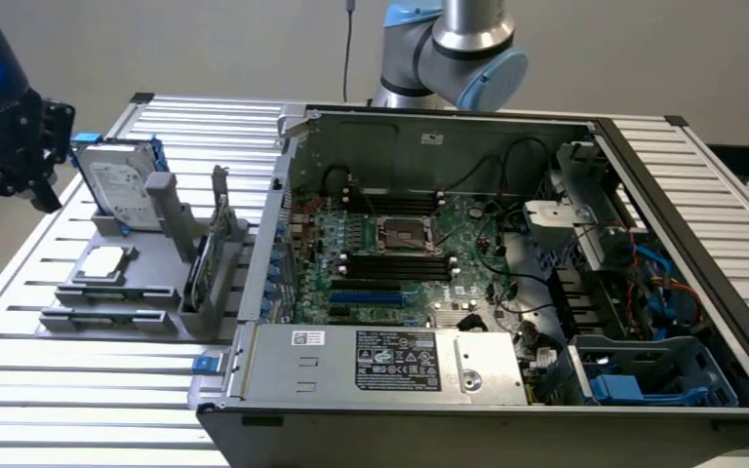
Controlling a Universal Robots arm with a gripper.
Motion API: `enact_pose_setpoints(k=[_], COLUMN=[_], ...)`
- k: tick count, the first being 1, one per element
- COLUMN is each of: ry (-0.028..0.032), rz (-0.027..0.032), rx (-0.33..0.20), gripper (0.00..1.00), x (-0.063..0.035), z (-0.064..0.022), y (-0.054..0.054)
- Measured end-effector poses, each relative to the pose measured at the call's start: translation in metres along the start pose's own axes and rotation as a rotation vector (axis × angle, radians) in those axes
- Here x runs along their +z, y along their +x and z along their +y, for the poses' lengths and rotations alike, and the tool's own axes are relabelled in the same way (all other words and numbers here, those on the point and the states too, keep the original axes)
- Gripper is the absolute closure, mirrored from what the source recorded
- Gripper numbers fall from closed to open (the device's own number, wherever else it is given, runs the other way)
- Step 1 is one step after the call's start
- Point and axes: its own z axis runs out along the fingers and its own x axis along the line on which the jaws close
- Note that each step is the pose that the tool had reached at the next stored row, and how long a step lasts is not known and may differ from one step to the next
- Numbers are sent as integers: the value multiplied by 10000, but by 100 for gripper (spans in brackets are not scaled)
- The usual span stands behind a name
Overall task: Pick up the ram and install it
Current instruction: 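Pick up the ram and move it above insertion slot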
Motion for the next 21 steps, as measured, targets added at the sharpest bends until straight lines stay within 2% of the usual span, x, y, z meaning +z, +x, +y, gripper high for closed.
enact_pose_setpoints(k=[7,16,21], ry=[22,25,25], rz=[44,50,68], rx=[-1223,-1344,-1627], gripper=[89,89,89], x=[6,10,26], z=[0,-1,-6], y=[0,0,0])
